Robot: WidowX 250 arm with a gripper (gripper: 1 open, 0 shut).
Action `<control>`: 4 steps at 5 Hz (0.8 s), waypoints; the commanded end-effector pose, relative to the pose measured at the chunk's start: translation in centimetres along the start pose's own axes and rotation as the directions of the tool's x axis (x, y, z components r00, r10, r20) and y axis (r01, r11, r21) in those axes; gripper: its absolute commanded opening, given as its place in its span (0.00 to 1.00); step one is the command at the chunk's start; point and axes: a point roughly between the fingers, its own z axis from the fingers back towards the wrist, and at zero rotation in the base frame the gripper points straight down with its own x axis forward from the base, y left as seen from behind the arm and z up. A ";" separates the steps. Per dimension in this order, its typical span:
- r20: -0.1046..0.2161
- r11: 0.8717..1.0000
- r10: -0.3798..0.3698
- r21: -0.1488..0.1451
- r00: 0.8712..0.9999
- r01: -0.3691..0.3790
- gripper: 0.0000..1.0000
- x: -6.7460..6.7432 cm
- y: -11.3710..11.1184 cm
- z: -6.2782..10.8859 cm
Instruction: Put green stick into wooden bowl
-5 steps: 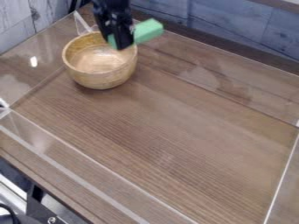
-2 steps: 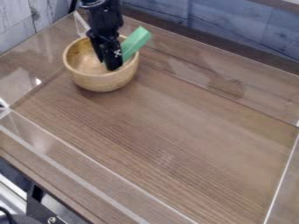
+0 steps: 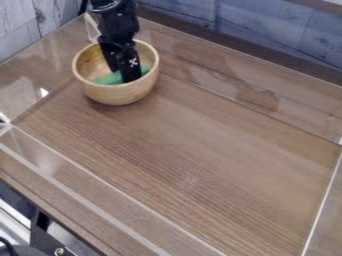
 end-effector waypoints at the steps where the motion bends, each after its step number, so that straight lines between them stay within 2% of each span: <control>1: 0.060 0.997 0.049 0.051 0.997 -0.052 1.00 0.7 0.6 2.3; 2: 0.076 0.994 0.099 0.048 0.992 -0.103 1.00 0.9 0.6 2.5; 3: 0.082 0.995 0.088 0.039 0.993 -0.091 1.00 1.1 0.7 1.6; 4: 0.084 0.996 0.076 0.033 0.994 -0.079 0.00 1.2 1.0 0.5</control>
